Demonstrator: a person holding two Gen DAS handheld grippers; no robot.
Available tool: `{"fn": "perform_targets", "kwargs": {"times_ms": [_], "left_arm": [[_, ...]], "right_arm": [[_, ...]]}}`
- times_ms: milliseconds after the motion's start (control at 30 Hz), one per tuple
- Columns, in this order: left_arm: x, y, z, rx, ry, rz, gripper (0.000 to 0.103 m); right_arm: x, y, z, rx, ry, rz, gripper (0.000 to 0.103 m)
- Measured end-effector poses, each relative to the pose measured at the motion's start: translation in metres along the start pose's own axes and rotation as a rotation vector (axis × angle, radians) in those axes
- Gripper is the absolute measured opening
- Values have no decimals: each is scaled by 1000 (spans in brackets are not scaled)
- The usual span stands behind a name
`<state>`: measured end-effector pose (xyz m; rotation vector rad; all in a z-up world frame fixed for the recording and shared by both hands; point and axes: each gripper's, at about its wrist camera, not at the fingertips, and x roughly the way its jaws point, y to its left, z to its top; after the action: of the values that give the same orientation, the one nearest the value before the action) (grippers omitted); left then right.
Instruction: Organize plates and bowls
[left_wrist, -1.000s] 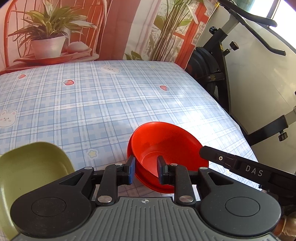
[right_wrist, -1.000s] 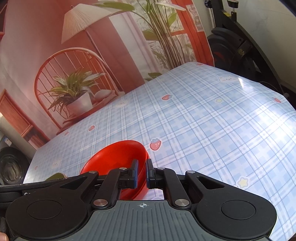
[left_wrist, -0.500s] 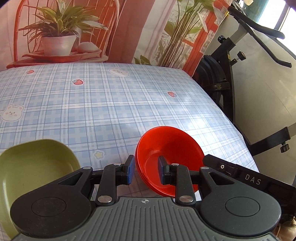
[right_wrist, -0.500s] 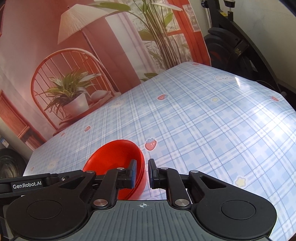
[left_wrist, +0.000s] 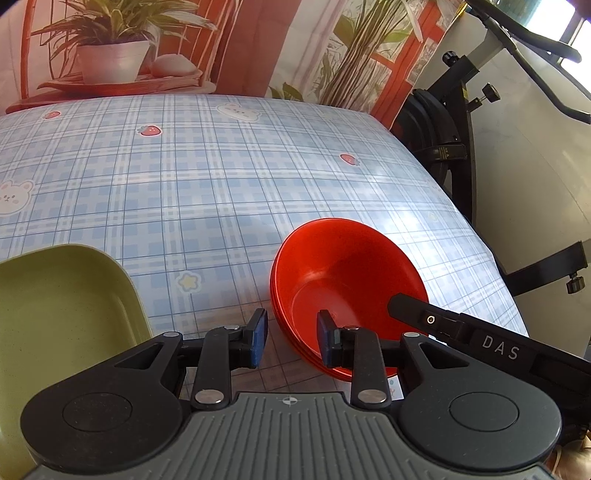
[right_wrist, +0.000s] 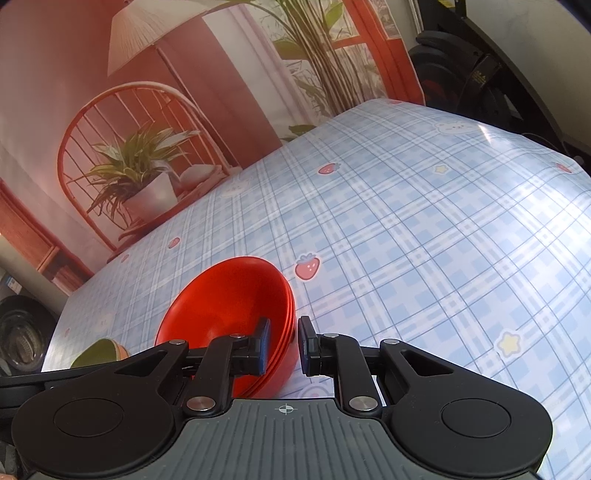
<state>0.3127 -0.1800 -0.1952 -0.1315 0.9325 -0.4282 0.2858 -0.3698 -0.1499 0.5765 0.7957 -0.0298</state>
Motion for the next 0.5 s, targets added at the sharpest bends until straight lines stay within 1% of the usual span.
{"fn": "perform_targets", "kwargs": {"times_ms": [133, 233, 300, 500], "left_arm": [[1, 0, -3, -17, 6, -19, 29], [0, 1, -4, -20, 0, -11, 27], [0, 3, -4, -30, -1, -8, 22], [-4, 2, -4, -37, -8, 0, 20]], "right_arm": [[-1, -2, 0, 9, -7, 7, 15], [-2, -4, 0, 16, -15, 9, 15], [-3, -3, 0, 18, -18, 9, 11], [-6, 0, 0, 13, -26, 0, 9]]}}
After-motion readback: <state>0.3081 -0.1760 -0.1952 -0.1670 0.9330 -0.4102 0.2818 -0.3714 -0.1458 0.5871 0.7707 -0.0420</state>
